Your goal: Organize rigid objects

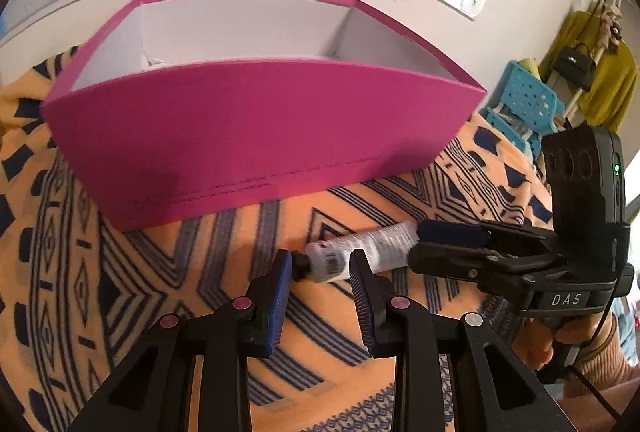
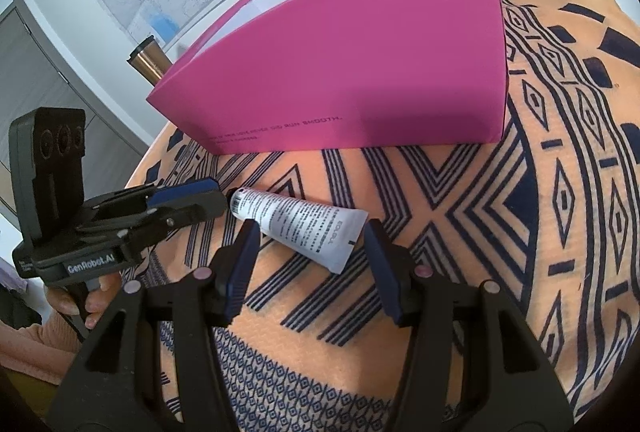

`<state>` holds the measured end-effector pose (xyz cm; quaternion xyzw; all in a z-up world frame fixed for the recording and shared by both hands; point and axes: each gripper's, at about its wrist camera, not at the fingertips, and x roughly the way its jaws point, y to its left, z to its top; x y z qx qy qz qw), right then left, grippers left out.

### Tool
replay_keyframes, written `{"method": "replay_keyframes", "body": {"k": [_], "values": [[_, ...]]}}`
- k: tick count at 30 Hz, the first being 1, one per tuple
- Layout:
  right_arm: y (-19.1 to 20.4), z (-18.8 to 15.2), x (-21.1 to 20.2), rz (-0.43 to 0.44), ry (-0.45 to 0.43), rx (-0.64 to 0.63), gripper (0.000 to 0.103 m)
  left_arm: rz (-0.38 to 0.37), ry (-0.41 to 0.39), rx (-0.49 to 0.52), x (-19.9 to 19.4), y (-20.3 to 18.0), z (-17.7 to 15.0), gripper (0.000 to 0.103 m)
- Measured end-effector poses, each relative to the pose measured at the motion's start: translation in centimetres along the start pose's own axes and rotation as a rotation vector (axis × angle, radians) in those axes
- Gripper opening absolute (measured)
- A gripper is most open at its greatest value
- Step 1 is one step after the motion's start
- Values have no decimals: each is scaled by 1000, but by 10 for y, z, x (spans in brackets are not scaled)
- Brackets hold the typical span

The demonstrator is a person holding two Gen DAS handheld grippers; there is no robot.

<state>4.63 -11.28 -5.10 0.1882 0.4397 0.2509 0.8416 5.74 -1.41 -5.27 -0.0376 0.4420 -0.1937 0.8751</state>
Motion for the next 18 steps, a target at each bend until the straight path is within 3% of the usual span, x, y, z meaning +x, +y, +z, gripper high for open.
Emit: {"method": "replay_keyframes", "body": {"k": [18], "values": [[0,0,-10,-15,-17,11,57,7,-9,10,-10,-15,1,31]]}}
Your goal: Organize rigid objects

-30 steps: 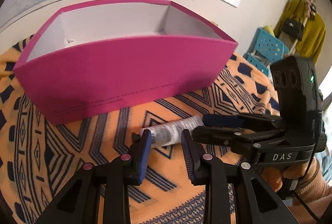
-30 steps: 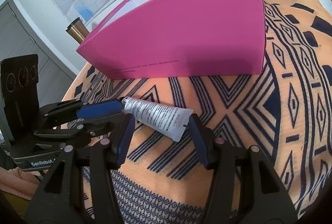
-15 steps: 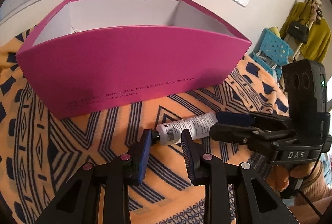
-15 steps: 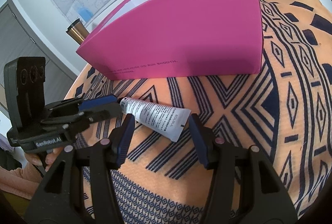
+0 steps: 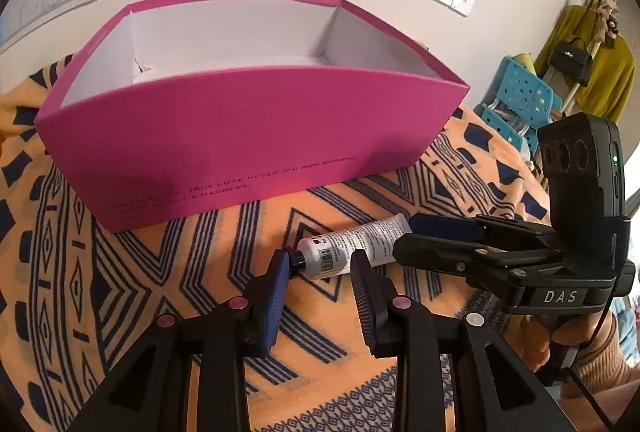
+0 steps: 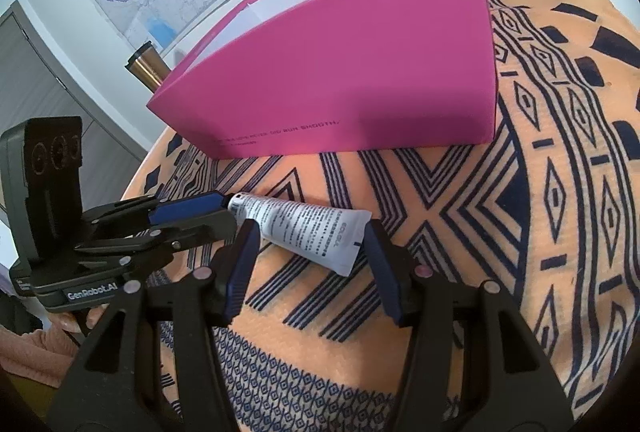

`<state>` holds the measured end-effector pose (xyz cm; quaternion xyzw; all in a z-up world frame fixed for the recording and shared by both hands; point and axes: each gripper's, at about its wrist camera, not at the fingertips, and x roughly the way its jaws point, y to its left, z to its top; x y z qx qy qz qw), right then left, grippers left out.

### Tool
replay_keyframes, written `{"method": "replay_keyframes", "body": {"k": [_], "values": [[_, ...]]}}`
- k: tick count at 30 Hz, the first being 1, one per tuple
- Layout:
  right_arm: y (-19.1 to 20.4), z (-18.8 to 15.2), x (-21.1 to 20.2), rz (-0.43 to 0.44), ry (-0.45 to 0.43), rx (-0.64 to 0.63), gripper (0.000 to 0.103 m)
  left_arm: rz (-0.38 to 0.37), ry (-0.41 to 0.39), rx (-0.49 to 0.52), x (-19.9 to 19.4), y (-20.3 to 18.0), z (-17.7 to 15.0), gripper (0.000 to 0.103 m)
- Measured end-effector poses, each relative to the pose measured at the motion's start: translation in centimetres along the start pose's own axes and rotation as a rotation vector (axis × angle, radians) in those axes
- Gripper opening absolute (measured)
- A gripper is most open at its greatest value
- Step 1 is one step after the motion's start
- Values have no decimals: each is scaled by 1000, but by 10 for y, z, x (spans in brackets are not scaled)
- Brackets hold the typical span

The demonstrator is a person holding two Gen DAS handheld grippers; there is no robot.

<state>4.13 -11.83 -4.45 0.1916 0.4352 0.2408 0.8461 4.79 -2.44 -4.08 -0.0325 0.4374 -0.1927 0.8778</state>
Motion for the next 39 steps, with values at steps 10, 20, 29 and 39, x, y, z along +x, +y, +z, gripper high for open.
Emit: {"method": "replay_keyframes", "body": {"k": [10,20,29,39], "values": [[7,3,-12,-12,-26,-33,57,-7,-31,4,-15,-4,4,31],[13,7,-24,-24,-52,-65,57,-16,-66,17,-28,-8,12,31],[19,18,-35,-37,-86,-93,57,-40,-102,36,-36,-13,25,31],[27,29,-36,-7,-107,-116,53,-7,-117,28,-33,-8,29,27]]}}
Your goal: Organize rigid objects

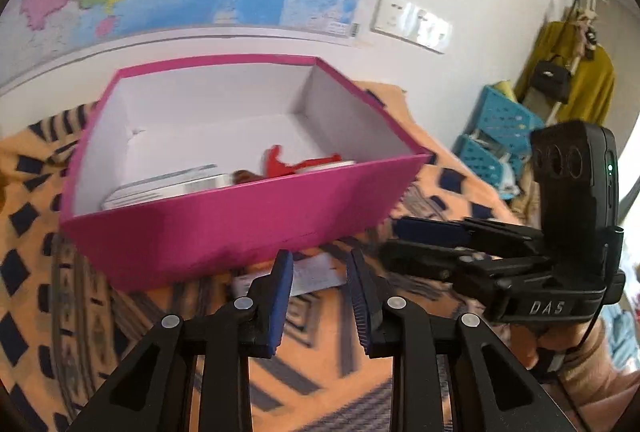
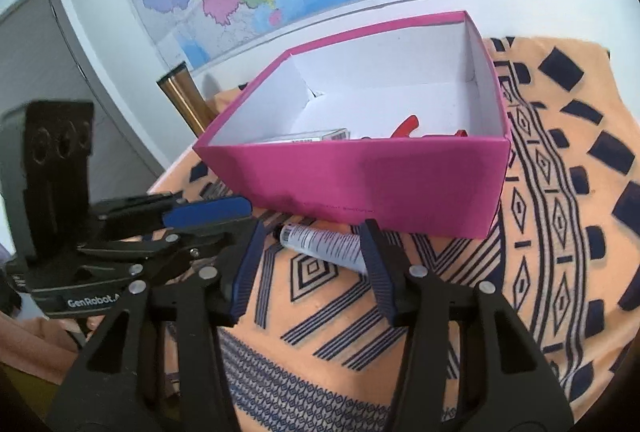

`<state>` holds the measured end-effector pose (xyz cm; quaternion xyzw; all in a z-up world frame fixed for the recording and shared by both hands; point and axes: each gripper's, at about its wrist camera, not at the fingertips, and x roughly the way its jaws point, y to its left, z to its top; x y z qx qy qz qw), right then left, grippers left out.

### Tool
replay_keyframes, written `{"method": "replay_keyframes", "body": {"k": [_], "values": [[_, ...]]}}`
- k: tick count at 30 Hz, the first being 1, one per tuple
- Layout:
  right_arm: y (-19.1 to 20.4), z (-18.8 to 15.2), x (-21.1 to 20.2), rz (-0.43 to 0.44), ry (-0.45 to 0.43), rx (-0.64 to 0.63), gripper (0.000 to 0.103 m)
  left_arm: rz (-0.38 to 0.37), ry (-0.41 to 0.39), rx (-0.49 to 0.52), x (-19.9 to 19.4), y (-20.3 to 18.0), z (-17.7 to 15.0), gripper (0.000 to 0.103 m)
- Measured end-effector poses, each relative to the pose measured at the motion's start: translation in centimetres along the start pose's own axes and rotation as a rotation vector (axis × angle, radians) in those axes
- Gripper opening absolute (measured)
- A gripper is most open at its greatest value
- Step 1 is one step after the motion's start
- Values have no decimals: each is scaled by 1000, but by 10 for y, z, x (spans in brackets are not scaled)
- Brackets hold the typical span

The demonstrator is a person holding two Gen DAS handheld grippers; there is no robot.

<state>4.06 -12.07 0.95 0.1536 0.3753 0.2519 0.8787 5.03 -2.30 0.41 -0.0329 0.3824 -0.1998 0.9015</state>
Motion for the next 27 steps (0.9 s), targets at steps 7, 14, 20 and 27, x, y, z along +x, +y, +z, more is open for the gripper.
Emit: {"method": "replay_keyframes", "body": {"k": [7,14,20,27], "values": [[-24,-19,17,-31,76,59,53,53,60,-81,10,37,-19,28],[-28,-20,44,-14,118,78,53,78,110,-110,32,48,-29,29],[-28,-14,65,-25,142,76,53,75,122,-102,46,46,-26,29],[-23,-12,70,-23,146,51,53,68,138,-101,55,42,-27,29]]}}
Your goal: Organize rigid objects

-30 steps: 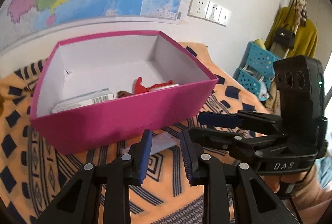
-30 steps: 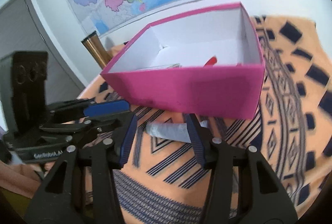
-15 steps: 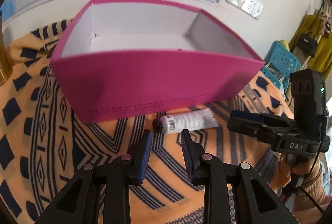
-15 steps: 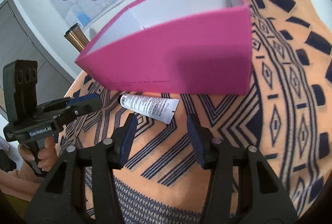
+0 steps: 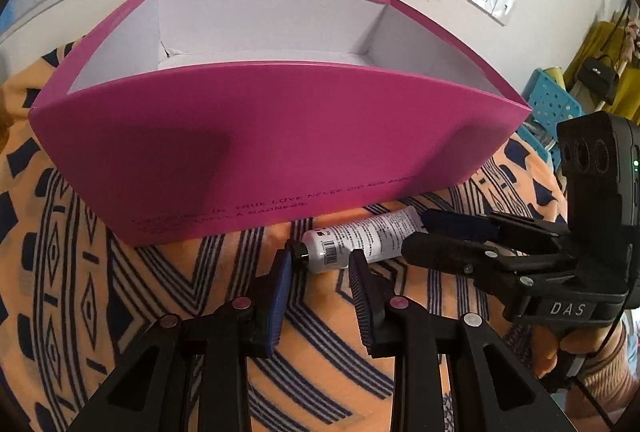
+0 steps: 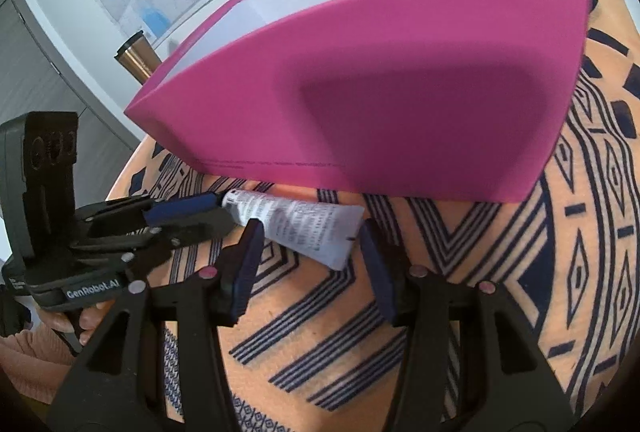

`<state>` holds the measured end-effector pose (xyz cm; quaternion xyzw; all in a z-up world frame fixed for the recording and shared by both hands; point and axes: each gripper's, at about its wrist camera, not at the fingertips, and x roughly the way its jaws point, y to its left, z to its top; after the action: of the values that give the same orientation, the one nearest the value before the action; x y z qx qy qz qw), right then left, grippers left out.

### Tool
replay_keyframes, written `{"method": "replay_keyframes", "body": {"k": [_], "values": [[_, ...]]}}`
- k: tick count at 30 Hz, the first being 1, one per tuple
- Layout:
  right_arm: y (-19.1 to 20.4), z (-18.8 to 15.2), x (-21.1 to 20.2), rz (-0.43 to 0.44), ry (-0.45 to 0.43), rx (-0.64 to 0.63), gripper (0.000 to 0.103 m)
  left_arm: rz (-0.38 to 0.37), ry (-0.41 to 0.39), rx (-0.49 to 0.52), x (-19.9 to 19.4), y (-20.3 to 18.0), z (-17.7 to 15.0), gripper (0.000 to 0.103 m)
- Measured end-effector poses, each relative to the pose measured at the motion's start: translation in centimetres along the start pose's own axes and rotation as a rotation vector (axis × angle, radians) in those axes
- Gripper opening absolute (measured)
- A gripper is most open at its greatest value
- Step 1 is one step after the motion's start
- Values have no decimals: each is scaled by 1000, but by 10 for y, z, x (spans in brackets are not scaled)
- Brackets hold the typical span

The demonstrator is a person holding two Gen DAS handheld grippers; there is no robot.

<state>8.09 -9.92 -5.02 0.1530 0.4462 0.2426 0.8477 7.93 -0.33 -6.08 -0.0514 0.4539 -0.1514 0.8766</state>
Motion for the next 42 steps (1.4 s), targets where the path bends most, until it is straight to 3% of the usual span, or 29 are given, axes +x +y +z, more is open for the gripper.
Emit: {"method": "replay_keyframes", "body": {"k": [3,10,26,34,42], "values": [[-1,0,-1,8,-4,9,53,-13,4,-6,0,-1,1,34],[0,-4,-11,12,-29,8,54,-16,-11,5,-6,-9,2,34],[15,-2,-64,6,-145,-45,54,-59,-142,78,-61,-34,16,34],[29,15,-90,0,-222,-101,54,-58,-212,99,-83,-38,36,34],[27,46,-87,-13,-266,-114,54,-48,-211,93,-69,-37,62,34]]}}
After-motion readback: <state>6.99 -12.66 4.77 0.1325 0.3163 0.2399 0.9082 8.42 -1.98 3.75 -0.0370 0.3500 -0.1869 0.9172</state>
